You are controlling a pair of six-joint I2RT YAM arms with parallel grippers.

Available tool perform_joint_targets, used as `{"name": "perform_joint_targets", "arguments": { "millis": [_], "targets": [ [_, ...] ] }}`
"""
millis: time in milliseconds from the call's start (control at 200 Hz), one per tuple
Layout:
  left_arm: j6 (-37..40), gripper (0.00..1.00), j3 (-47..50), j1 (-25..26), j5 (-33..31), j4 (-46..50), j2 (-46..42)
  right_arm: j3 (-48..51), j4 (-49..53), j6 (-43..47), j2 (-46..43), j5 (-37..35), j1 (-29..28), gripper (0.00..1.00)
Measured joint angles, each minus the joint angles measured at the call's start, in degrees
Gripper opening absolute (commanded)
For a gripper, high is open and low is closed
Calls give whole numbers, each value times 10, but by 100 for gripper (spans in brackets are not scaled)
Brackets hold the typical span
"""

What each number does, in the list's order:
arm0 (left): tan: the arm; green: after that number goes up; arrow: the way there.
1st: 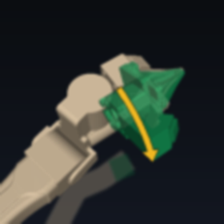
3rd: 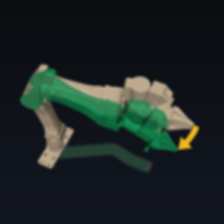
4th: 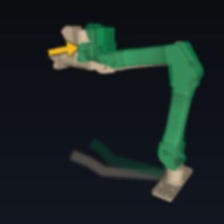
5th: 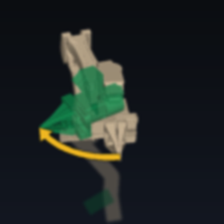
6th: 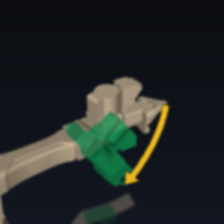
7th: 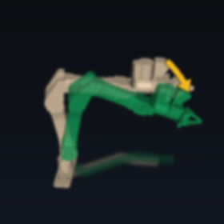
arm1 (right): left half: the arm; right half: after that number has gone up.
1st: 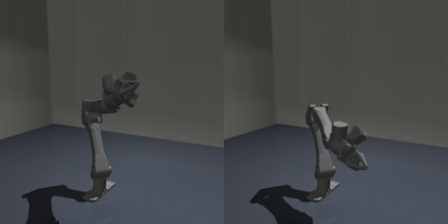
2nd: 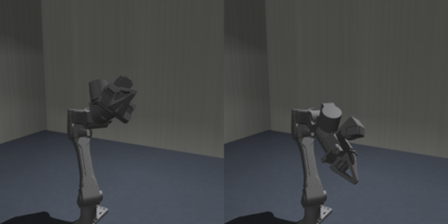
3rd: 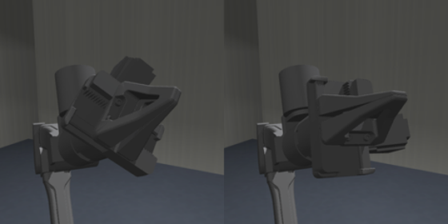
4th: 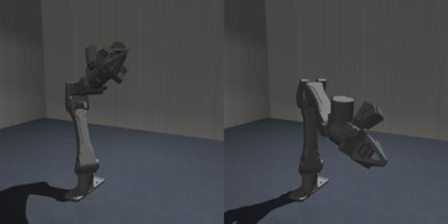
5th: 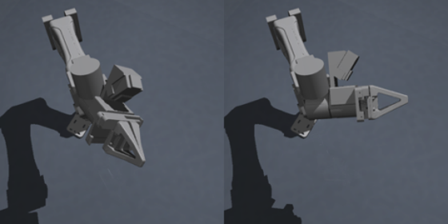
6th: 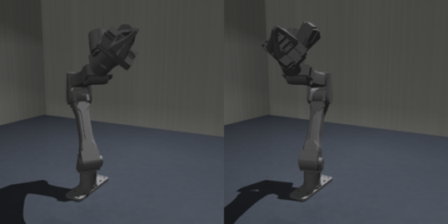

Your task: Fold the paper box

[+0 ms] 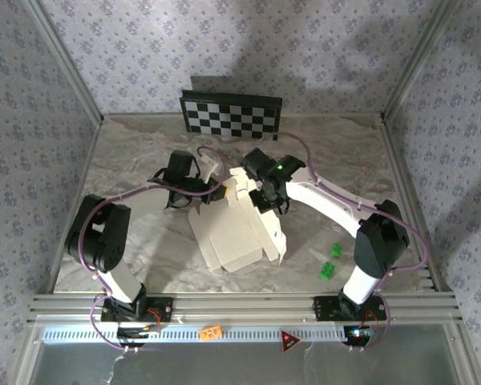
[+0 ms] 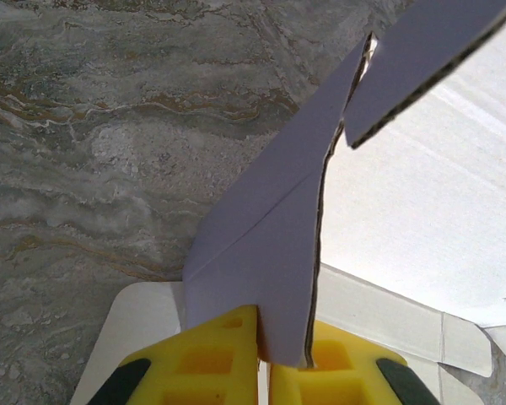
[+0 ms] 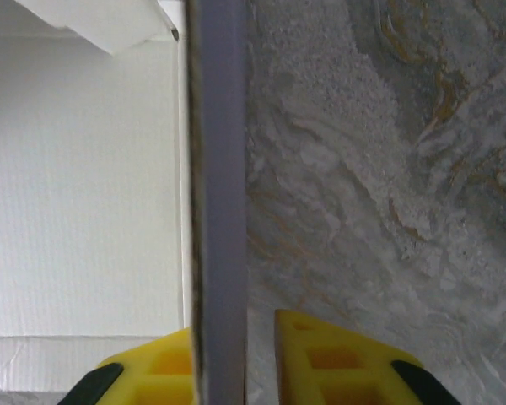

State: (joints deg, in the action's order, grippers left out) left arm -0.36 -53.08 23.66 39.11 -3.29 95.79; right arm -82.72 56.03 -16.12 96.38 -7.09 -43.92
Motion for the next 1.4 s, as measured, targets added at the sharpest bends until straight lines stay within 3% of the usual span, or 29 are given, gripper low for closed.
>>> {"name": "perform_joint_targets", "arguments": {
  "millis": [75,470,785,1164,1399],
  "targets": [
    [0,10,0,0,-2,0,0,-1,7,-3,0,0,0,37],
    [-4,10,0,0,-7,1,0,-49,1,-12,-19,22,4,50],
    [-4,10,4,0,-10,2,0,-95,-70,-75,-13,43,55,60],
    [-8,10,4,2,-11,2,0,-210,-94,-103,108,51,63,59],
    [-8,10,4,3,-11,2,0,-219,-83,-103,129,47,57,55]
  ]
}}
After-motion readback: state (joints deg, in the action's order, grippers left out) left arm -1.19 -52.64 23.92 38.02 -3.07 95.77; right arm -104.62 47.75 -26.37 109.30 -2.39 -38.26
